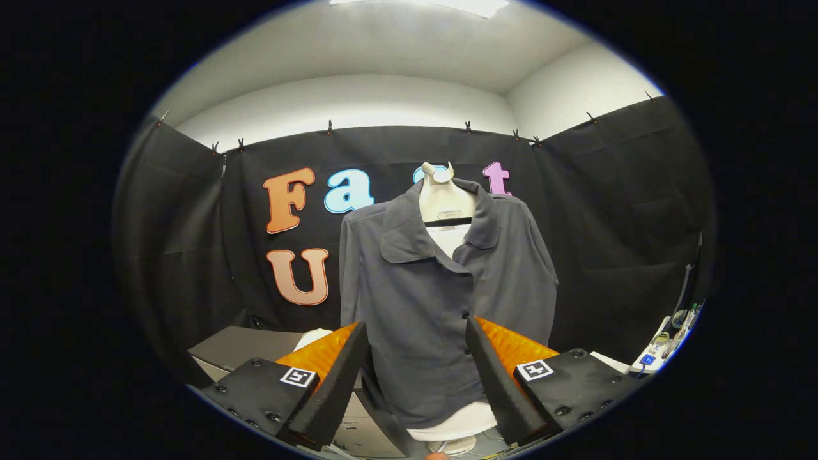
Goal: Iron the clothes twice with a garment steamer, once on the left side and once on the right side.
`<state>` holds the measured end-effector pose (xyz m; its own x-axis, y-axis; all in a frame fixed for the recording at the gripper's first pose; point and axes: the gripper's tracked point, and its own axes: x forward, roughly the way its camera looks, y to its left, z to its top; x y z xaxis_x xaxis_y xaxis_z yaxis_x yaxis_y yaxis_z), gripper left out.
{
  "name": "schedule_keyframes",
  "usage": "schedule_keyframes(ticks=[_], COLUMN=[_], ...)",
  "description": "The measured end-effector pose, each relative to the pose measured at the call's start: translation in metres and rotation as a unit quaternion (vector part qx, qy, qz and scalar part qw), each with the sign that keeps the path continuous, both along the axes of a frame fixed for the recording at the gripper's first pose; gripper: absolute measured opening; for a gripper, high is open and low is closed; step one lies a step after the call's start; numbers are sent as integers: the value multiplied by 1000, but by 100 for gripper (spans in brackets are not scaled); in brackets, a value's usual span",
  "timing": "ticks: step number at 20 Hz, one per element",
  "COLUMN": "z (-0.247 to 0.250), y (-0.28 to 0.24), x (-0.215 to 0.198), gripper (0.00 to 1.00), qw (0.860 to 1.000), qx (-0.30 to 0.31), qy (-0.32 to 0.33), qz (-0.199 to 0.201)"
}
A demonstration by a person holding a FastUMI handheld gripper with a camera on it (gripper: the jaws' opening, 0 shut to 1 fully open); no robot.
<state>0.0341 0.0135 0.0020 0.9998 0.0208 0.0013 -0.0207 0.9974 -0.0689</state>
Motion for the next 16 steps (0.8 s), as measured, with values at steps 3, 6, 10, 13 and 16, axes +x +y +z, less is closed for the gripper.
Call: schedule_keyframes(ticks=[3, 6, 10, 13, 16], z=[-1, -7, -18, -28, -48], y=[3, 21, 60, 99, 137], x=[3, 10, 24, 37, 51], gripper=[98, 98, 98, 98, 98], qw=[1000, 1000, 998, 996, 992], qx=[-8, -19, -24, -27, -36], qy=[4, 14, 32, 46, 71], qz=[-2, 9, 39, 65, 94])
